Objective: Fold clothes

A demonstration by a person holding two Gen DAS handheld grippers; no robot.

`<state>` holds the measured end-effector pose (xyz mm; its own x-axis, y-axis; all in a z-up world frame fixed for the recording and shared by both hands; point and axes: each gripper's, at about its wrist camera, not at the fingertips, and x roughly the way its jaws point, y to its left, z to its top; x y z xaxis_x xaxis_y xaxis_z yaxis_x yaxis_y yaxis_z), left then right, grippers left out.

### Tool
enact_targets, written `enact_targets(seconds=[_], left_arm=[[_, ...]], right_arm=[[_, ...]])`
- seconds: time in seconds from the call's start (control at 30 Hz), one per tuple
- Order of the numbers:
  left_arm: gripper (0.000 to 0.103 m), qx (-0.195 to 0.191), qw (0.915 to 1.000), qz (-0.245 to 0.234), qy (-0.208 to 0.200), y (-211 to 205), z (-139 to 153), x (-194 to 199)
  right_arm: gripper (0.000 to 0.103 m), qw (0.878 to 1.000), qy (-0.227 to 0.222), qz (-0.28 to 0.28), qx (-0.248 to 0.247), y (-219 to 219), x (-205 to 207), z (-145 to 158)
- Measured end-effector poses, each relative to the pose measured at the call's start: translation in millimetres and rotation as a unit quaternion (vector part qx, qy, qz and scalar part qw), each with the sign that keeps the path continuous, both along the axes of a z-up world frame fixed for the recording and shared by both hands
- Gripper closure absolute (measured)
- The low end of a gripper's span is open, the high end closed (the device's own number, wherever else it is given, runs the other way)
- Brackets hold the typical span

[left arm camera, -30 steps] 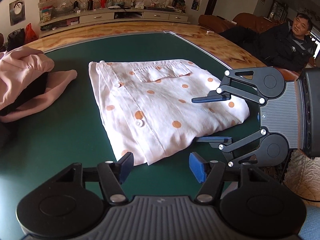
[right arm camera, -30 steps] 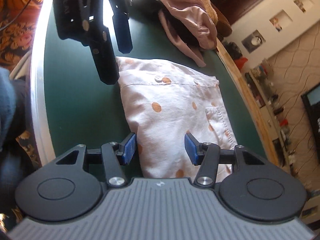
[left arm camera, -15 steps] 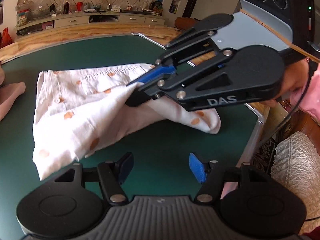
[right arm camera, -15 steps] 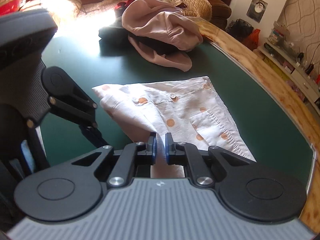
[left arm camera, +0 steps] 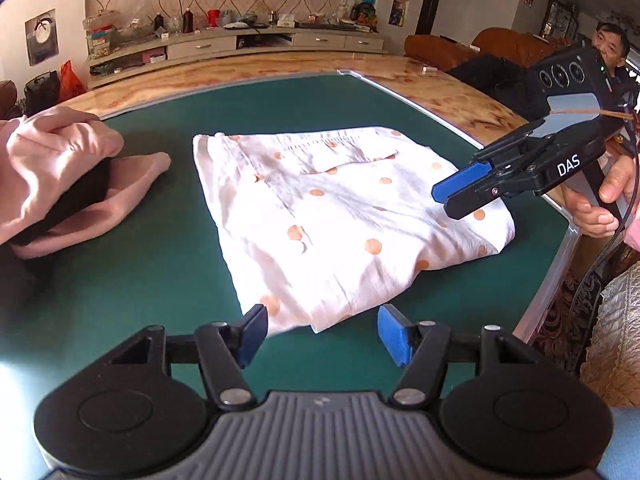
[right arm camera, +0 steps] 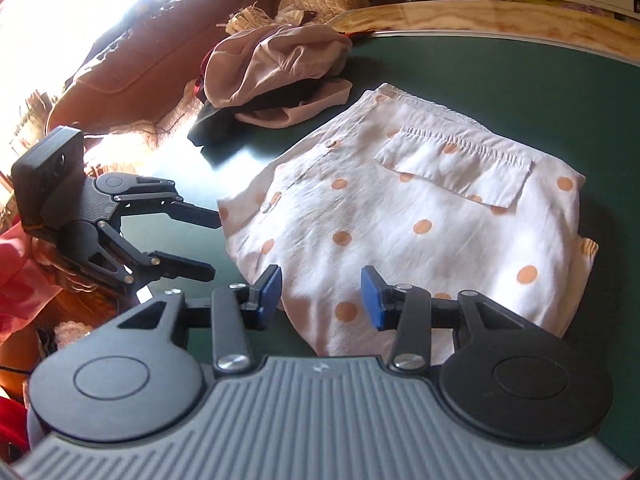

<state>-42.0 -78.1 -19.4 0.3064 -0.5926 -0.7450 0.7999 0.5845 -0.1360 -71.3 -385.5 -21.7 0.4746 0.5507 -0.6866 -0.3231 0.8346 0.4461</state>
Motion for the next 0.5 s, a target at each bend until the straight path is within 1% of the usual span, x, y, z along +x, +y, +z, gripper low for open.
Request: enact_targets(seconds=[0.07,0.1,0.2,0.27,0.37,0.4,0.43,0.47,0.5], left_arm=[[0.033,-0.024,0.9996,0.014,0.001,2.6,12.2,5.1],[0.033,-0.038,0.9991,0.018,0.002,-1.3,18.3,10.3],[0.032,-0.059,0.9982,0.008,-0.012,-33.7,23.2,24.9],[0.032,-0.042,0.9989,-0.006,-0.019,-60.0,12.4,28.6],[0.034,0.011,0.9998,-0.014,-0.003,-81.3,-13.7,33.6],[0.034,0.023,0.9996,-0.019,-0.003,-82.0,-20.8,32.6],[0.033,0.034,0.9991,-0.023,-0.014,-80.5,-25.8,29.7],[0.031,0.043,0.9986,-0.024,-0.018,-78.1,-29.8,28.3],[0.031,0.048,0.9985,-0.022,-0.013,-74.2,-32.2,29.4]], right_arm=[[0.052,0.999,-0.007,-0.033,0.001,-7.7,-3.4,4.0],[0.052,0.999,-0.011,-0.051,-0.008,-9.0,-2.6,4.8],[0.052,0.994,-0.027,-0.092,-0.046,-8.5,-0.4,4.9],[0.052,0.992,-0.027,-0.097,-0.078,-7.0,-2.5,-2.9],[0.052,0.987,-0.022,-0.095,-0.129,-4.3,-7.1,-18.3],[0.052,0.985,-0.02,-0.095,-0.146,-3.4,-8.7,-23.5],[0.053,0.982,-0.019,-0.094,-0.163,-2.4,-10.2,-28.6],[0.053,0.979,-0.017,-0.093,-0.18,-1.5,-11.8,-33.7],[0.053,0.978,-0.018,-0.091,-0.189,-1.2,-13.9,-36.0]])
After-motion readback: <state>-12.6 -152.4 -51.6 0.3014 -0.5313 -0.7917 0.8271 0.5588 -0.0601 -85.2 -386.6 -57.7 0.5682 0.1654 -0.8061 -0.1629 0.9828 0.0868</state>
